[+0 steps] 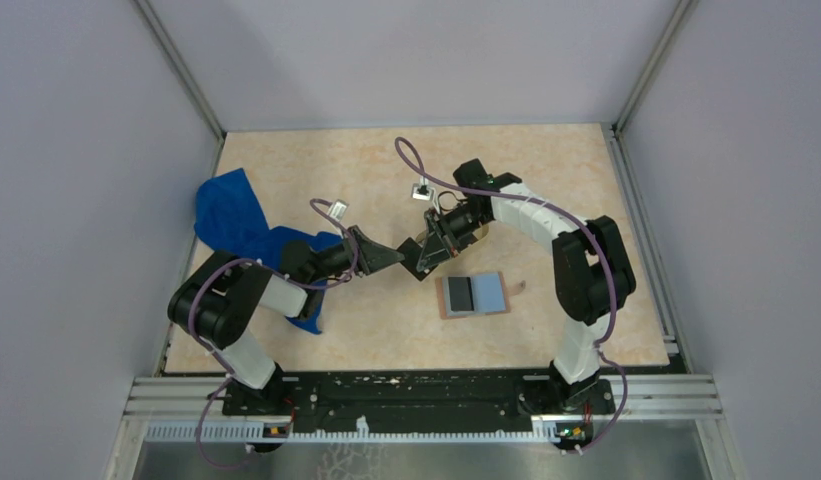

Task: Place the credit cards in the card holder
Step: Pick up the credit card from the storage box, then move the storage box to the center of the board.

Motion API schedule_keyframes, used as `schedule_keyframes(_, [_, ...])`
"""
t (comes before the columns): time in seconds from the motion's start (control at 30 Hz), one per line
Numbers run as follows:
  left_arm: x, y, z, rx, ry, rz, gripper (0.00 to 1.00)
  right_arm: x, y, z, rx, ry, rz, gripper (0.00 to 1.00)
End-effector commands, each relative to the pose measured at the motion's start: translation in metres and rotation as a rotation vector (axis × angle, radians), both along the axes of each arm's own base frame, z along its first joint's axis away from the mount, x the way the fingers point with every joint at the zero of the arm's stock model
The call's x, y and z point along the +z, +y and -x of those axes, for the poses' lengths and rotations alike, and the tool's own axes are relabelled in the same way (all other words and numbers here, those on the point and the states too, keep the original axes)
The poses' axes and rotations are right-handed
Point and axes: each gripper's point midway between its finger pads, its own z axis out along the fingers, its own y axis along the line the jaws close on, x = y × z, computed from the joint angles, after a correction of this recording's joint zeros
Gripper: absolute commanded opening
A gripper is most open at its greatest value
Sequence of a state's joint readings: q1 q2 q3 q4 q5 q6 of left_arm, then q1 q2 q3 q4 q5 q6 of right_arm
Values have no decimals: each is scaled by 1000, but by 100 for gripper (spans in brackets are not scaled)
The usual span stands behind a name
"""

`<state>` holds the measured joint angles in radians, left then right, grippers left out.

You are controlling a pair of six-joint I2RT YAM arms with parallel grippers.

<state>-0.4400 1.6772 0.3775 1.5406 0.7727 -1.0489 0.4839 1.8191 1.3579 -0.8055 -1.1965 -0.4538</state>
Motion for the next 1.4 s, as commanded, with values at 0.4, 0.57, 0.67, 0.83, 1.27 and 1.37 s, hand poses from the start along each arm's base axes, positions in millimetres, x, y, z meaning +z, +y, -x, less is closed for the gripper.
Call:
schedule_keyframes(0.4, [37,-2,19,-128,-252,73,0,12,9,1,53,-74,-26,0])
schedule_keyframes(0.57, [26,6,37,-128,-212,50,0,23,-9,-20,22,-251,60,35])
schedule_keyframes(0.67, [10,12,53,-141,-136,20,0,41,-35,-44,-78,-428,101,41])
schedule_keyframes(0.83, [-7,21,76,-114,-69,1,0,33,-84,-64,-85,-837,192,40])
schedule_keyframes(1.27, [-37,11,87,-89,-50,-48,0,-82,-110,-77,310,-1001,333,0])
schedule_keyframes(1.37, [-41,8,86,-92,-43,-55,0,-97,-98,-84,327,-1016,360,0])
